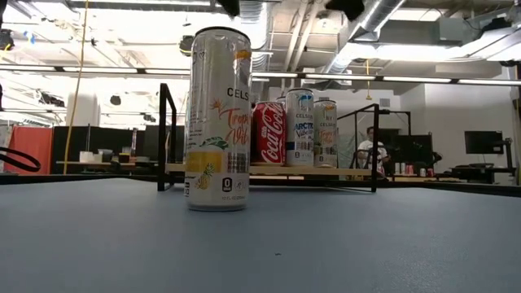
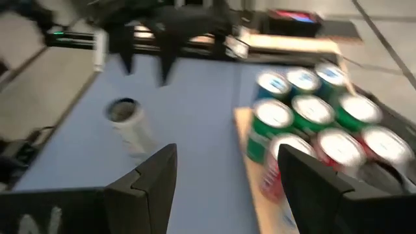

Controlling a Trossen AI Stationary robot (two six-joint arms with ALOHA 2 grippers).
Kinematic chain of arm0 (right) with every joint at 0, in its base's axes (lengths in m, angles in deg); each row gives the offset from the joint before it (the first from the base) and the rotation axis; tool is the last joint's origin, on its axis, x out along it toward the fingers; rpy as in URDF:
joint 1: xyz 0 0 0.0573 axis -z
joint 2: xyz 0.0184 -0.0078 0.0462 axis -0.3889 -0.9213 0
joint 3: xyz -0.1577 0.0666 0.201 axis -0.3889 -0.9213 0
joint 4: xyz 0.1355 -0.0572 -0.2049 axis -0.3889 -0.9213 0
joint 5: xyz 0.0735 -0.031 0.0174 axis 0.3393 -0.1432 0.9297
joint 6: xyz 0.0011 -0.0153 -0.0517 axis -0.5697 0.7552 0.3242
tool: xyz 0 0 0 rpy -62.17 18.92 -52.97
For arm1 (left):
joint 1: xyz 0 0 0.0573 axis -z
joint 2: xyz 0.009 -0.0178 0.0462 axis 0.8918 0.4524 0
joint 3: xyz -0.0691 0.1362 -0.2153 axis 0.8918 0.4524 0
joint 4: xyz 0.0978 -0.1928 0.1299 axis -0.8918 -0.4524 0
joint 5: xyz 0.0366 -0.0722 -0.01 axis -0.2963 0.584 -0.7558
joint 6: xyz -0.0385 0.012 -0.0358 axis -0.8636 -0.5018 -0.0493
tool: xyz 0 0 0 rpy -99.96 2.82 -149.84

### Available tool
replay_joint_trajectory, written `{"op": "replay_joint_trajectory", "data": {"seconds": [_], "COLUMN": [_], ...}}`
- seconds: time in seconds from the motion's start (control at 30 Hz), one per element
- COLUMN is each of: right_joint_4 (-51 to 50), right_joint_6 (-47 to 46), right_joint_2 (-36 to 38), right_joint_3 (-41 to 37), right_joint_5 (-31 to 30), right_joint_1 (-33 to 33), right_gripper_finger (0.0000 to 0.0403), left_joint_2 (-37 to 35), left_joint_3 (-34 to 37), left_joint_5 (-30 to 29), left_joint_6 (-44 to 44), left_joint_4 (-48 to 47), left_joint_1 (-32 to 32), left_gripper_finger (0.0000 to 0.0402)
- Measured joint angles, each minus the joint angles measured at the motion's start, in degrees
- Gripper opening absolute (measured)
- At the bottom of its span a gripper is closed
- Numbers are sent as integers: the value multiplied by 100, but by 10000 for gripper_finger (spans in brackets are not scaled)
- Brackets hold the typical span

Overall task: Place canned beverage on shelf
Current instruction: Put the white yellow soda can on the shelf aligned with the other white yellow soda cans

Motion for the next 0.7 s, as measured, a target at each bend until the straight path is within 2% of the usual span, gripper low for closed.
{"op": "replay_joint_trajectory", "data": {"seconds": [0.2, 0.37, 0.5, 0.7], "right_joint_4": [415, 901, 1402, 1524], "right_joint_6": [-8, -199, -240, -350], "right_joint_2": [-256, -783, -1314, -2076], "right_joint_3": [0, 0, -2, 446], "right_joint_5": [-11, -173, -186, -365], "right_joint_1": [-966, -1563, -1963, -2585], "right_gripper_finger": [248, 248, 248, 248], "left_joint_2": [-16, -17, -14, -108], "left_joint_3": [-1339, -2195, -2467, -2419], "left_joint_5": [-191, -1095, -1533, -1370], "left_joint_6": [-2033, -3075, -3899, -4942], "left_joint_4": [-863, -1737, -2582, -2747], "left_joint_1": [352, 886, 1323, 1995], "left_gripper_finger": [325, 325, 325, 325]}}
